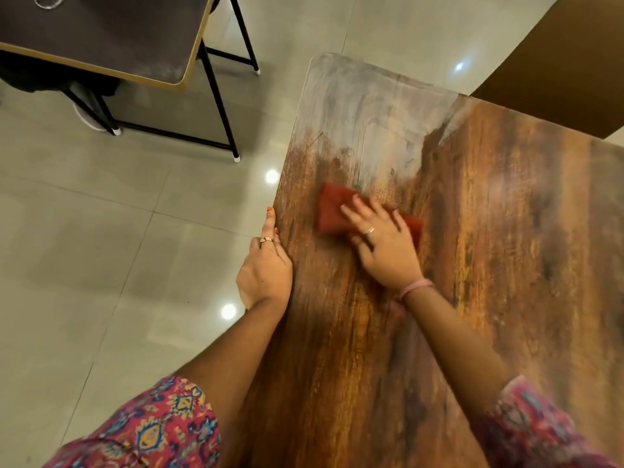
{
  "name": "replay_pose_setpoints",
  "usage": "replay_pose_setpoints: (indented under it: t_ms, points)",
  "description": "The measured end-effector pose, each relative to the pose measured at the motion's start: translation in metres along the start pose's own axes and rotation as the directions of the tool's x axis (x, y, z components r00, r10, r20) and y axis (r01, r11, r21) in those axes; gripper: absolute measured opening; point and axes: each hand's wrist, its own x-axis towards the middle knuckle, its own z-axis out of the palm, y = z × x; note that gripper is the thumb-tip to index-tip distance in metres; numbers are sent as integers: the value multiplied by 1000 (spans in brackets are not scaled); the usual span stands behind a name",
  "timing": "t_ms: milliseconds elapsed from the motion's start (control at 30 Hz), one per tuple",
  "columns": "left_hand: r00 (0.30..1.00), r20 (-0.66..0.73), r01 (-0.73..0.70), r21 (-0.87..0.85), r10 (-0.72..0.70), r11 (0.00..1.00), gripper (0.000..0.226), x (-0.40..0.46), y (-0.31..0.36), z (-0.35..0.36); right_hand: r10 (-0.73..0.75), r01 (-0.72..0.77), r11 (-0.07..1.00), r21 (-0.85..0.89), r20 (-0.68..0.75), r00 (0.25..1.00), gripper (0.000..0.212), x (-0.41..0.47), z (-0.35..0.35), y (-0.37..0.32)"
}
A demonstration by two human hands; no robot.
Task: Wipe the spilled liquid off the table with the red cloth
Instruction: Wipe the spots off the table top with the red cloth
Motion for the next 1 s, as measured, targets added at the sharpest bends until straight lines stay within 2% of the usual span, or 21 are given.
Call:
replay_pose_setpoints:
  t_ms: [33,67,133,167,200,233,267,300,367,400,467,533,567,600,667,733,800,867,900,1000]
  points:
    - [1000,7,2,1,-2,1000,47,0,-1,0,166,-166,986,15,-56,984,51,14,-12,26]
    - [1000,10,7,3,-7,1000,47,0,-1,1,370,-366,929,56,-122,921,51,27,-24,51]
    - [1000,5,11,6,-11,1000,47,0,-2,1,721,-688,693,217,-191,666,49,46,-40,80]
    - [1000,1,11,9,-11,1000,47,0,-2,2,817,-771,577,269,-194,543,49,55,-41,80]
    - [1000,-4,14,10,-14,1000,47,1,-3,2,861,-812,509,286,-197,470,50,61,-36,70]
    - [1000,-6,17,10,-17,1000,47,1,-3,2,863,-820,503,273,-215,458,51,66,-29,54]
    - [1000,-8,17,13,-17,1000,47,1,-2,2,824,-790,562,243,-248,510,52,67,-20,34]
    - [1000,-7,13,20,-13,1000,47,1,-1,2,743,-717,666,206,-268,614,53,64,-8,11]
    - [1000,-9,17,27,-17,999,47,1,0,2,465,-452,885,108,-238,853,55,46,16,-37]
    - [1000,-14,29,27,-28,999,45,1,1,2,293,-288,956,52,-196,936,54,33,28,-59]
    - [999,-7,41,26,-41,999,37,0,2,2,6,-8,1000,-23,-108,994,53,12,41,-79]
    - [999,-2,34,29,-34,999,36,-1,3,1,-159,159,987,-16,-28,987,52,20,32,-62]
    - [1000,-7,27,30,-27,999,40,0,3,1,-175,175,984,-12,-20,984,52,30,24,-46]
    - [1000,-9,19,30,-18,999,44,1,3,1,-127,127,992,0,-36,991,53,41,16,-28]
    - [1000,-1,8,14,-8,1000,48,0,1,0,167,-158,984,83,-127,978,52,69,-6,15]
    - [1000,5,4,-3,-4,1000,48,-1,1,-1,503,-465,859,216,-184,844,51,92,-29,52]
    - [1000,10,4,-4,-4,1000,48,-1,1,-1,692,-632,714,300,-171,701,50,106,-40,62]
    - [1000,4,12,2,-12,1000,47,-1,1,-1,733,-669,677,308,-194,652,50,109,-35,41]
    - [1000,-4,8,7,-8,1000,47,-1,1,0,700,-637,712,297,-222,679,50,104,-27,23]
    - [1000,-5,4,17,-4,1000,47,-2,2,-1,407,-358,905,228,-225,885,49,57,7,-42]
